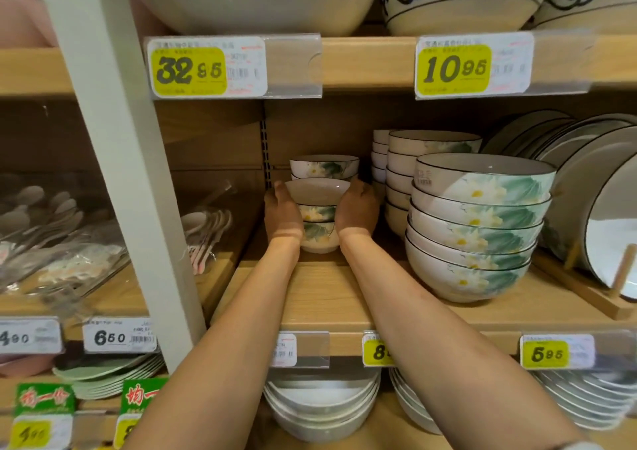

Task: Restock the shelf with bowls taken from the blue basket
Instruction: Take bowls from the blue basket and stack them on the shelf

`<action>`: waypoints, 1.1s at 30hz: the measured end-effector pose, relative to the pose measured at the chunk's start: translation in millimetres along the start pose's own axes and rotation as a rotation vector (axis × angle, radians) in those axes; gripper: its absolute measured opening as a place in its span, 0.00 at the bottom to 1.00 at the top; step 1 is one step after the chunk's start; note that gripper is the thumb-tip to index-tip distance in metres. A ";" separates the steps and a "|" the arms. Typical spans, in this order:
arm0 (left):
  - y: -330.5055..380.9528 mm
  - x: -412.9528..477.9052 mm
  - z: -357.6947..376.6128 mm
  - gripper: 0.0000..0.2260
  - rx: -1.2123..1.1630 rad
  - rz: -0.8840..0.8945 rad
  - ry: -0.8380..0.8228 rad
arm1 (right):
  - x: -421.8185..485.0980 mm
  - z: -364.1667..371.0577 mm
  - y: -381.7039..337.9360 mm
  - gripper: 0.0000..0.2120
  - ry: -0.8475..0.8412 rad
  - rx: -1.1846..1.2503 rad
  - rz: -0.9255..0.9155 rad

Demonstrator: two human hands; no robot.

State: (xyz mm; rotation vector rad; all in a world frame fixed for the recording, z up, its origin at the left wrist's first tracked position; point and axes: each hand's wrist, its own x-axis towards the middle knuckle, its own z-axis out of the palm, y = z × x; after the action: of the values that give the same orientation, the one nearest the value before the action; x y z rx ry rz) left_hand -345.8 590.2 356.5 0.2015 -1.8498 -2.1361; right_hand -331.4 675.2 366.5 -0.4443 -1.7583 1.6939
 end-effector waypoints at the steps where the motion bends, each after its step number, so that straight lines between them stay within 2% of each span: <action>1: 1.2 -1.6 -0.8 0.25 0.002 0.007 0.003 | -1.4 -0.3 -0.5 0.21 0.003 0.007 0.004; 7: 6.4 -11.9 -5.4 0.24 -0.007 -0.026 -0.004 | -8.0 -14.1 -11.3 0.23 -0.068 -0.029 0.062; 12: 27.2 -28.5 -10.5 0.21 -0.022 -0.014 0.073 | -24.5 -33.0 -25.0 0.25 -0.112 -0.081 0.068; 17: 39.2 -74.7 -30.6 0.23 0.002 0.018 -0.024 | -61.9 -63.2 -27.6 0.20 -0.124 -0.076 0.022; 20: 48.0 -113.4 -55.4 0.20 0.061 0.124 -0.100 | -85.5 -87.9 -32.9 0.24 -0.147 -0.076 -0.037; 22: 53.5 -141.3 -71.3 0.17 0.062 0.162 -0.127 | -103.9 -105.8 -34.6 0.24 -0.203 -0.028 -0.051; 26: 59.8 -200.3 -102.3 0.19 0.024 0.174 -0.134 | -144.7 -143.3 -32.6 0.21 -0.292 0.098 -0.024; 29: 62.6 -242.0 -128.5 0.19 -0.003 0.149 -0.112 | -175.1 -171.2 -31.2 0.10 -0.358 0.159 0.022; 33: 51.6 -290.4 -167.3 0.19 -0.026 0.114 -0.058 | -212.4 -201.2 -28.7 0.11 -0.443 0.279 0.145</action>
State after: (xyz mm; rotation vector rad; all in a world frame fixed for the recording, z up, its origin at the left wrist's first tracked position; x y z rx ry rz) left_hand -14.1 519.6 353.7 0.0279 -1.8186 -2.1080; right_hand -38.8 687.0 339.8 -0.0728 -1.7759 2.2348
